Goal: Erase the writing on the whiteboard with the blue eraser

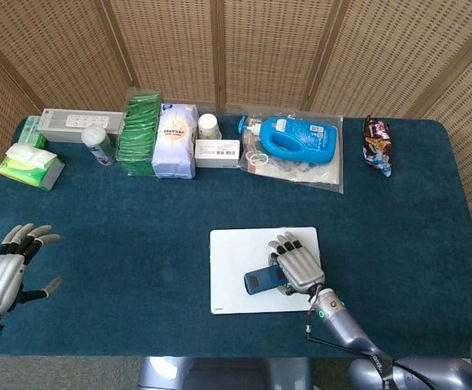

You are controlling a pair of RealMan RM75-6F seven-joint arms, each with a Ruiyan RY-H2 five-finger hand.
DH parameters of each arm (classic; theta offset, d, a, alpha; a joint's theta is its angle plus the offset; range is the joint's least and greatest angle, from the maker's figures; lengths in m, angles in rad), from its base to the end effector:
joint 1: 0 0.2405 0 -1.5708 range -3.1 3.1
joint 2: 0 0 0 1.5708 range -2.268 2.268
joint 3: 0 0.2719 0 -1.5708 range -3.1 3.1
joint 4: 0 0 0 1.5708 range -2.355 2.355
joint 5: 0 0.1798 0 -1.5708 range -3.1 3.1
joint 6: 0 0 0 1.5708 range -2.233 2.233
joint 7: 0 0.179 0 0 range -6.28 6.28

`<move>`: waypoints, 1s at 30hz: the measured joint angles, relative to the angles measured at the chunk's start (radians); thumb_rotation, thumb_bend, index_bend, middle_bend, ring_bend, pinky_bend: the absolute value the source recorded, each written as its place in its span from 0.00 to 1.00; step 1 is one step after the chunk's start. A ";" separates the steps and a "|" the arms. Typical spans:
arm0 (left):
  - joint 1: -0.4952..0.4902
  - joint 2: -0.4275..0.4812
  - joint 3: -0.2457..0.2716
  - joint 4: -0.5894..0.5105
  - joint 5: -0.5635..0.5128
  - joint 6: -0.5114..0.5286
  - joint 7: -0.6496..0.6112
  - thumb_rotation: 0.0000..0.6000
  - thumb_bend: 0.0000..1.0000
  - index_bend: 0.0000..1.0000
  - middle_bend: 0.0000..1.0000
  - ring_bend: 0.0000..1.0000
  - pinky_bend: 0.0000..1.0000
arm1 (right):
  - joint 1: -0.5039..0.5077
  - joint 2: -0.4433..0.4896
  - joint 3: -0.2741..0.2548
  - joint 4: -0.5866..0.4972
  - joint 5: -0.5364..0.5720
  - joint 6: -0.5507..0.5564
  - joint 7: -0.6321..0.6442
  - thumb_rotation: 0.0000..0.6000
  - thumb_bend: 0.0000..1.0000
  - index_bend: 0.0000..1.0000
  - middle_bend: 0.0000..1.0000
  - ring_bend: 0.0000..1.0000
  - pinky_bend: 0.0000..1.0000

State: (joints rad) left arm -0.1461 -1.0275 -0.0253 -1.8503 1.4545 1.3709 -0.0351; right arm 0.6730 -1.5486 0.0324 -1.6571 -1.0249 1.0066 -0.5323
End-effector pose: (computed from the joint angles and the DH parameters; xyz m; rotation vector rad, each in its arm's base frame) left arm -0.2768 0.2222 0.1823 -1.4183 -1.1335 -0.9777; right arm -0.1737 -0.3154 -0.0291 1.9892 -1.0217 0.7407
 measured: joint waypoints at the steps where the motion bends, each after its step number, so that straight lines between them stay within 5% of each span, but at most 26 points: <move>1: 0.000 0.000 0.000 0.000 0.000 0.000 0.000 1.00 0.32 0.23 0.16 0.05 0.00 | -0.001 0.002 0.000 0.001 0.000 0.000 0.000 1.00 0.23 0.60 0.15 0.00 0.00; 30: 0.001 0.000 0.002 0.021 0.000 -0.004 -0.027 1.00 0.32 0.23 0.16 0.05 0.00 | 0.010 -0.023 0.008 0.001 0.006 -0.013 -0.036 1.00 0.24 0.58 0.12 0.00 0.00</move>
State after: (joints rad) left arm -0.1447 -1.0278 -0.0229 -1.8292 1.4544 1.3673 -0.0621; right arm 0.6827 -1.5717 0.0408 -1.6563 -1.0188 0.9935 -0.5683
